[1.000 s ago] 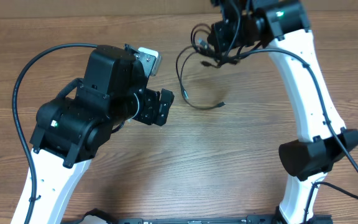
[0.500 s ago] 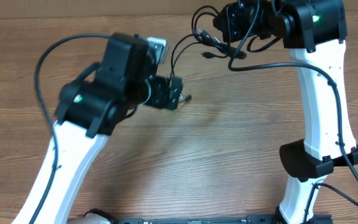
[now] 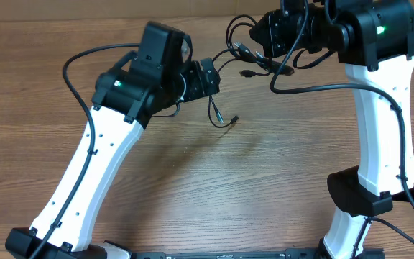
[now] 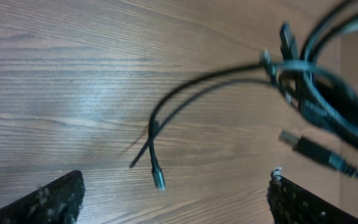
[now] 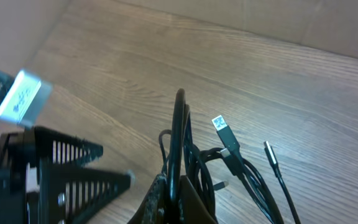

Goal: Untangle cables

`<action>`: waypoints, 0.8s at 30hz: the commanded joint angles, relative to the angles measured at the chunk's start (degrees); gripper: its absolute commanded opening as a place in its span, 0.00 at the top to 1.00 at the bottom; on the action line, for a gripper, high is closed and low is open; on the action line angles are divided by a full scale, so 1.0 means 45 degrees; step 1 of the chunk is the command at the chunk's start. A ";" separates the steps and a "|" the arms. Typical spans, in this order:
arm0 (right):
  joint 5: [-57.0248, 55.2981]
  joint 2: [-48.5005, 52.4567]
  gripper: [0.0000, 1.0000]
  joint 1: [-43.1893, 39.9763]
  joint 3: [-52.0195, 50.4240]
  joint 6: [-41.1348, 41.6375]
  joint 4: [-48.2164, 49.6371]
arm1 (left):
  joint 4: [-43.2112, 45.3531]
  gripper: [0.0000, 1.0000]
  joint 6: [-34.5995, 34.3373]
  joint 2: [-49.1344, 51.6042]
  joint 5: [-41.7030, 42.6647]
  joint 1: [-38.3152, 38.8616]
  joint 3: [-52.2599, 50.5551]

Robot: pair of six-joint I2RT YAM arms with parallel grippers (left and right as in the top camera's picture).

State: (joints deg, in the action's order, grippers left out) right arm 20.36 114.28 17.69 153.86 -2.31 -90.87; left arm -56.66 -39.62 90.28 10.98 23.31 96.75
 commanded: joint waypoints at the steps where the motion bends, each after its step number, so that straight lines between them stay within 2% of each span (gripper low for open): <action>1: 0.0860 -0.0466 0.96 0.0000 0.0413 -0.0257 0.0053 | 0.0253 0.04 -0.0510 -0.0087 0.0228 -0.0301 -0.0053; 2: 0.1287 -0.0466 0.96 0.0005 0.0413 -0.0253 0.0029 | 0.0379 0.03 0.0155 -0.0087 0.0204 -0.0316 -0.0053; 3: 0.1967 -0.0466 0.96 0.0029 0.0413 -0.0253 -0.0068 | 0.0612 0.03 0.1525 -0.0087 0.0194 -0.0321 -0.0053; 5: 0.2375 -0.0466 0.96 0.0155 0.0413 -0.0248 -0.0253 | 0.0670 0.03 0.2098 -0.0087 0.0189 -0.0321 -0.0053; 7: 0.2395 -0.0466 0.96 0.0413 0.0413 -0.0233 -0.0539 | 0.0651 0.03 0.2055 -0.0087 0.0199 -0.0359 -0.0053; 10: 0.2030 -0.0466 0.96 0.0801 0.0413 -0.0257 -0.0908 | 0.0563 0.05 0.0719 -0.0087 0.0369 -0.0398 -0.0053; 14: 0.0597 -0.0466 0.96 0.1219 0.0413 -0.0257 -0.1171 | 0.0325 0.14 -0.1506 -0.0087 0.1039 -0.0593 -0.0053; 16: 0.0588 -0.0466 0.96 0.1360 0.0413 -0.0257 -0.1190 | 0.0160 0.15 -0.2385 -0.0087 0.1234 -0.0695 -0.0053; 20: 0.0593 -0.0466 0.96 0.1428 0.0413 -0.0257 -0.1161 | 0.0180 0.15 -0.2735 -0.0087 0.1297 -0.0699 -0.0053; 22: 0.0777 -0.0466 0.96 0.1428 0.0413 -0.0253 -0.1185 | 0.0175 0.18 -0.2725 -0.0087 0.1341 -0.0699 -0.0053; 24: 0.1477 -0.0466 0.96 0.1428 0.0413 -0.0253 -0.1185 | 0.0223 0.30 -0.2715 -0.0087 0.1316 -0.0699 -0.0053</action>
State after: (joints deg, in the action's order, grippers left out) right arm 23.77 114.28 24.05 153.86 -3.05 -96.49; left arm -55.86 -49.69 90.28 15.84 20.36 96.73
